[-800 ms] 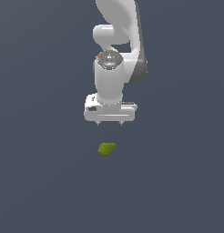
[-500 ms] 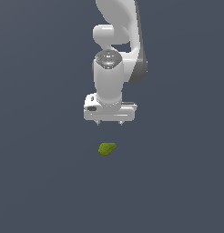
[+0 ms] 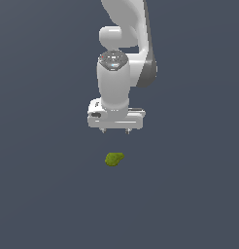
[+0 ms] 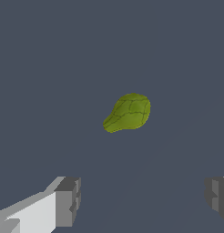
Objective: Pick up the object and move it to a goal position.
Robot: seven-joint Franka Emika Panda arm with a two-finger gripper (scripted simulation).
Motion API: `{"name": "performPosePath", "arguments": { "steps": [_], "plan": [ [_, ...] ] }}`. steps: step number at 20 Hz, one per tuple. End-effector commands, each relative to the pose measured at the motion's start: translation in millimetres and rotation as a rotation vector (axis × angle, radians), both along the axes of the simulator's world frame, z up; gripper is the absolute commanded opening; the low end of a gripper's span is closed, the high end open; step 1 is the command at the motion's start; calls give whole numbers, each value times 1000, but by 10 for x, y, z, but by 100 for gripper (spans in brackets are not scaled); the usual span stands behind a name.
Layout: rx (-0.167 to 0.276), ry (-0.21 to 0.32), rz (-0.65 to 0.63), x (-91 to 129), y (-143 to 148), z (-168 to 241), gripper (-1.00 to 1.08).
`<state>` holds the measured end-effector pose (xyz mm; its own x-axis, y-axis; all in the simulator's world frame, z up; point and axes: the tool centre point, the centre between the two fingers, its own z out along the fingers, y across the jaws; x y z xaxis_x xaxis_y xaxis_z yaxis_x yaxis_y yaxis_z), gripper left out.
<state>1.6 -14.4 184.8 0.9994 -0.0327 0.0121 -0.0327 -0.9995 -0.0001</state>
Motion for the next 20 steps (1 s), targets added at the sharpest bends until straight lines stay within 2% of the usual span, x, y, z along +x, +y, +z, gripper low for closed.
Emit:
{"name": "performPosePath", "arguments": {
  "steps": [1,10,20],
  "plan": [
    [0,1,-9,3,1,-9,100],
    [6,3,-120,54,-4,-80,100],
    [14,9,-364,160,-16,-242,100]
  ]
}}
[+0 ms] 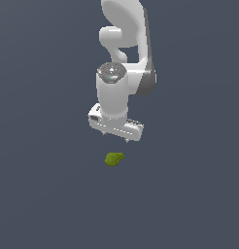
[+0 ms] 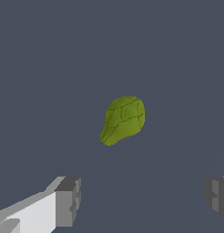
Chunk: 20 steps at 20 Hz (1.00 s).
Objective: Pick up the object and move it to a goal position.
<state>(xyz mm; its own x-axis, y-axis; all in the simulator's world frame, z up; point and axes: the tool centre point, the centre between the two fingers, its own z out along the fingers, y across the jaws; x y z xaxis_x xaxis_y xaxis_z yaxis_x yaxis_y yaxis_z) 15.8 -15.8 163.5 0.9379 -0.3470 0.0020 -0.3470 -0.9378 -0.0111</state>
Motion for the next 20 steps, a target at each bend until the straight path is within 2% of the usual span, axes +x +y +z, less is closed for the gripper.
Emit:
{"name": "performPosePath", "arguments": {
  "steps": [1,20],
  "plan": [
    [2,2,-71,30,-3,-48,100],
    [4,12,-603,245,-32,-413,100]
  ]
}}
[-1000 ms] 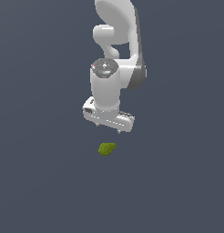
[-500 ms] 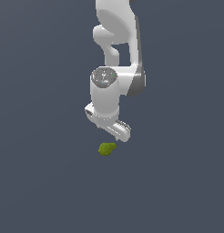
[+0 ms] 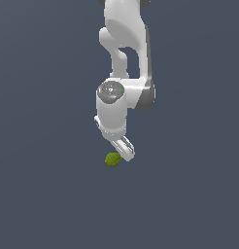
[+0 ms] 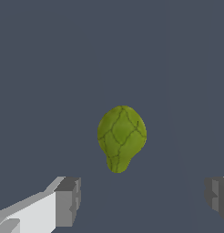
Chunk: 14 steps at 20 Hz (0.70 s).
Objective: Pick up the object and move it to a goal position.
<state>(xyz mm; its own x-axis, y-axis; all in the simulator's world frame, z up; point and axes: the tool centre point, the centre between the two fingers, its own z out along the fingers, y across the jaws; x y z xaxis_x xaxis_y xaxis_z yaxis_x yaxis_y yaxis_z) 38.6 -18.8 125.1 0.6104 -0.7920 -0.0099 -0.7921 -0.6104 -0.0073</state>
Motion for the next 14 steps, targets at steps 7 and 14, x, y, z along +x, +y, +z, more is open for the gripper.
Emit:
{"name": "performPosePath", "arguments": {
  "steps": [7,14],
  "plan": [
    [-4,3,-237,90,-12,-165,100],
    [-9,3,-389,145,-19,-271,100]
  ]
}}
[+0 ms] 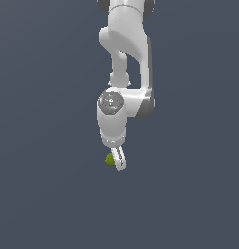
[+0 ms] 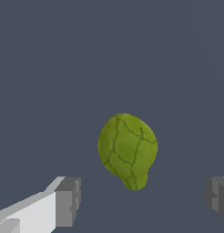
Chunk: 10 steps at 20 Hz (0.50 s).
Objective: Pick up the object and move it to a goal position.
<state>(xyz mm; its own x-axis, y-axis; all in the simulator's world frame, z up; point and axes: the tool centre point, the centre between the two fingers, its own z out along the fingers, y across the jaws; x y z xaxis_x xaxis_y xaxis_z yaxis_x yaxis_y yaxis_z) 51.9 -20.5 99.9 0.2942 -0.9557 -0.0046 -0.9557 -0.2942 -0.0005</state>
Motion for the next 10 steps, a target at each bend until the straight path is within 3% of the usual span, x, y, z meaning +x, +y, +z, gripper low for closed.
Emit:
{"name": "performPosePath", "arguments": {
  "steps": [1,10],
  "plan": [
    [-2,0,-47,18,-3,-31,100],
    [-4,-1,-128,46,-6,-88,100]
  ]
}}
